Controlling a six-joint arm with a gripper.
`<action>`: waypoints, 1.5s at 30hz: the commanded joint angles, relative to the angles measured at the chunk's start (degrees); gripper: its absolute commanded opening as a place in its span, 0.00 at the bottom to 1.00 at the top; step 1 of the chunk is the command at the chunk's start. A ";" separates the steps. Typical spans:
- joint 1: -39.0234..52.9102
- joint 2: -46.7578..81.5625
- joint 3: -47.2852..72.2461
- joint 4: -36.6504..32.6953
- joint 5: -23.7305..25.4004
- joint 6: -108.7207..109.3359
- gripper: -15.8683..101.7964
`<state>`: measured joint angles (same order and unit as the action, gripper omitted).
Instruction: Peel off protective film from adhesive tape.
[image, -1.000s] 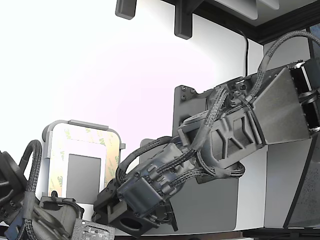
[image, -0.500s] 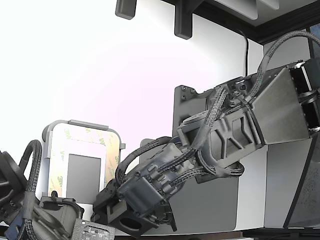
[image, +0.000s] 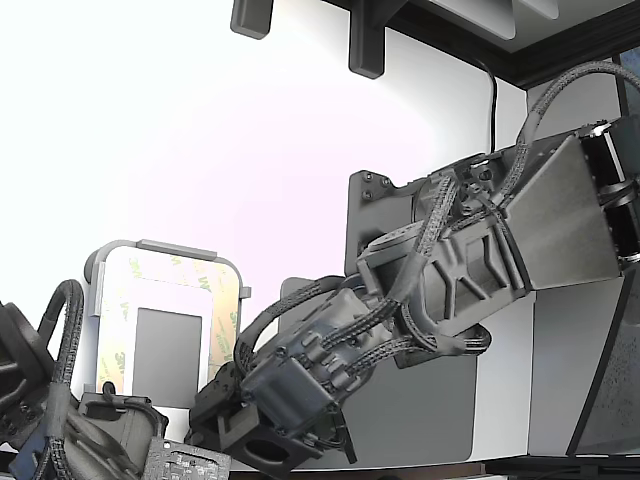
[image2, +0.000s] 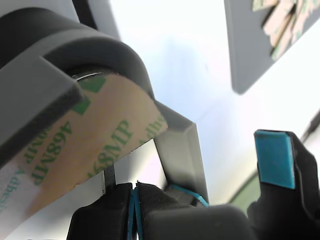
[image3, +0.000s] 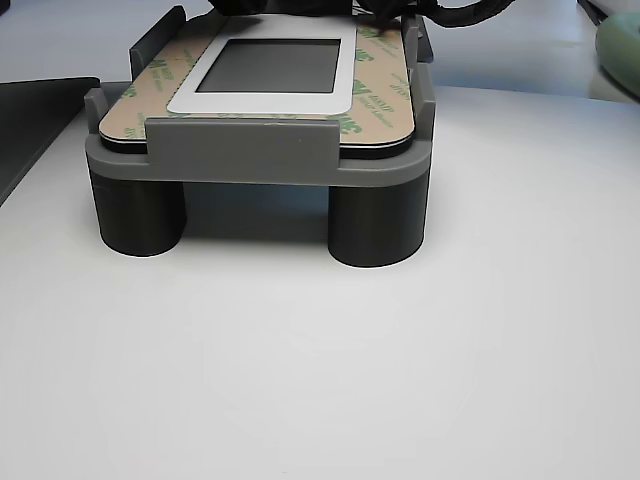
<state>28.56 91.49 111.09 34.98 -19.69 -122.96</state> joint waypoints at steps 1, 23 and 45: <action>-0.35 1.93 -0.79 -0.18 0.00 0.09 0.06; -0.35 1.85 0.79 -2.99 -0.62 -0.70 0.07; -0.44 3.34 3.43 -5.27 -0.62 -1.49 0.09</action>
<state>28.74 93.08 115.49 30.23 -20.21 -124.45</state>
